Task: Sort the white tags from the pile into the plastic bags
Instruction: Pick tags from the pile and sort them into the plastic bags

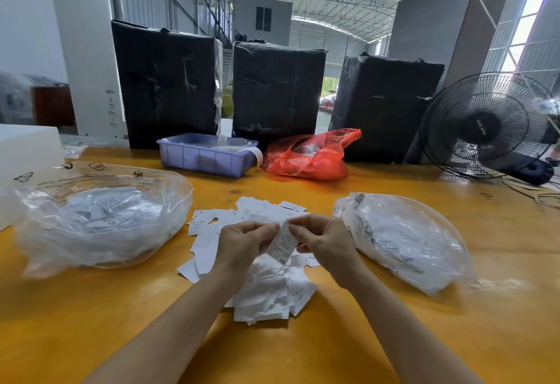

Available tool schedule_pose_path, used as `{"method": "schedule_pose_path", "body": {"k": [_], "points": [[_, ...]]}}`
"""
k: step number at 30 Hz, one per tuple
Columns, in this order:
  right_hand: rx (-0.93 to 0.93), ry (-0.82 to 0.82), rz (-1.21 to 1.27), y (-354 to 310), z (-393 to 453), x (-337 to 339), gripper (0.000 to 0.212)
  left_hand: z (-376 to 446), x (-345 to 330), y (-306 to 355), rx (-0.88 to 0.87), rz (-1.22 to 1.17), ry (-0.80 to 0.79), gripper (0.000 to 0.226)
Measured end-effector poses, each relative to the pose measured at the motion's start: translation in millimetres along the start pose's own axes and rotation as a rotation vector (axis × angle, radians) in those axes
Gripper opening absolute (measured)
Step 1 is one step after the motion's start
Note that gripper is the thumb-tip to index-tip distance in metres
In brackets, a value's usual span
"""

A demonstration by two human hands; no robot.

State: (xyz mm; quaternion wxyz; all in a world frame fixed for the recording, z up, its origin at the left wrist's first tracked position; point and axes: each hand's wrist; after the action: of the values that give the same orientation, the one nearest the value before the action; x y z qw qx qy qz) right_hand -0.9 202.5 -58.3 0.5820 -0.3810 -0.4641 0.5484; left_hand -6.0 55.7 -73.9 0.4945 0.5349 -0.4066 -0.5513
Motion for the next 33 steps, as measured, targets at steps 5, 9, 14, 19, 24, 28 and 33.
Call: {"method": "schedule_pose_path", "body": {"k": [5,9,14,19,24,28,33], "points": [[0.033,-0.042,-0.069,-0.7,-1.4,-1.9,0.015,-0.4,0.0,1.7,-0.02,-0.011,0.057,0.022],[0.041,0.009,-0.038,0.9,-0.1,-2.3,0.018,-1.1,-0.3,3.0,-0.003,-0.058,0.041,0.014],[0.016,-0.046,-0.057,-1.1,-1.9,-1.8,0.012,-0.1,0.3,2.5,-0.013,-0.033,0.089,0.013],[-0.118,0.035,0.168,-2.2,1.3,2.0,0.01,0.1,-1.6,4.0,0.075,-0.088,0.021,0.012],[-0.238,0.102,0.368,-1.6,3.4,5.0,0.004,2.8,-0.7,2.9,0.143,-0.088,-0.026,0.012],[-0.239,0.147,0.421,-2.1,3.8,6.1,0.007,3.4,2.3,5.6,0.242,-0.051,-0.112,0.025],[-0.193,0.203,0.427,-0.7,4.3,7.5,0.005,5.0,9.7,7.7,0.234,0.058,-0.2,0.021]]}}
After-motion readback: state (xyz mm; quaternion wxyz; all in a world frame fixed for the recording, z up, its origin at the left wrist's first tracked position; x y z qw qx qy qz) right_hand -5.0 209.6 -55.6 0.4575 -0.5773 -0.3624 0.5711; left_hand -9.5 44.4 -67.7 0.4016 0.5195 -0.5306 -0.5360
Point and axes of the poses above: each hand's wrist, its own z-axis towards the middle knuckle, its own x-axis out of the back of the hand, y = z × x, and after that the axes turned 5 degrees about z, right-handed
